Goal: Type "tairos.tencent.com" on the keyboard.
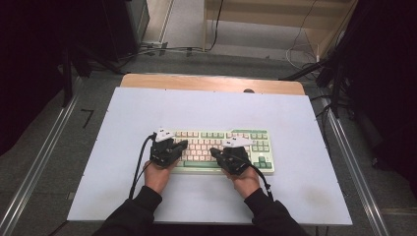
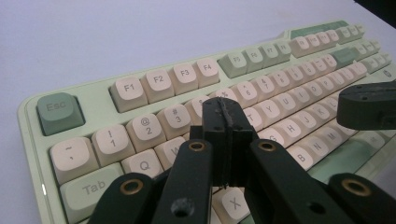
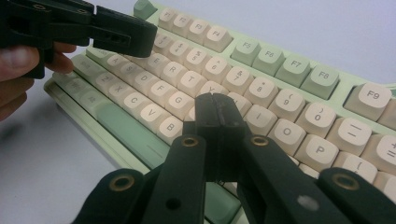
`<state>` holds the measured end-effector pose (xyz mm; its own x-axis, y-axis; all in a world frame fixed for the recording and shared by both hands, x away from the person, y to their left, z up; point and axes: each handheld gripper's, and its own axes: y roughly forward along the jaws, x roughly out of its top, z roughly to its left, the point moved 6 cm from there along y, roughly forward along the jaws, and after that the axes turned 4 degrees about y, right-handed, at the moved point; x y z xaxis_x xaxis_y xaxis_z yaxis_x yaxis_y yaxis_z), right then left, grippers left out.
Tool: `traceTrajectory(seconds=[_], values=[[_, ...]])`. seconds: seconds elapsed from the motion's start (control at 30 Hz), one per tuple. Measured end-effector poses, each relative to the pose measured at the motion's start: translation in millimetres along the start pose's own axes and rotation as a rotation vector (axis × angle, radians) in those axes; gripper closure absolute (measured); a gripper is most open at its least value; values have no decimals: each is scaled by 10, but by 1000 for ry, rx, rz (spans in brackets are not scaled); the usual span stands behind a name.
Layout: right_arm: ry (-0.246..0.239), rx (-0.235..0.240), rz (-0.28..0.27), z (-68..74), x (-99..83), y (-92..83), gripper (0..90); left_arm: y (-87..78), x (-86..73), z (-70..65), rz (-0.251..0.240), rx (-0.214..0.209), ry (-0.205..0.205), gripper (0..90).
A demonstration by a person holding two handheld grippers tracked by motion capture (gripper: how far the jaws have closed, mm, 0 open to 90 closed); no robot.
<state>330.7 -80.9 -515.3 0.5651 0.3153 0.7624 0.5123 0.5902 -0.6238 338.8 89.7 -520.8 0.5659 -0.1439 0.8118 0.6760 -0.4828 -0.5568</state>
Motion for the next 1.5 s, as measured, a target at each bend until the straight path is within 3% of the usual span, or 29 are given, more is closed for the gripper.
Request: traceTrajectory(seconds=[0.97,1.5], values=[[-4,1,3,4,-6,8,874,91,-9,22,33,30,15,900],[-9,0,6,6,-12,15,874,104,-18,8,49,20,18,900]])
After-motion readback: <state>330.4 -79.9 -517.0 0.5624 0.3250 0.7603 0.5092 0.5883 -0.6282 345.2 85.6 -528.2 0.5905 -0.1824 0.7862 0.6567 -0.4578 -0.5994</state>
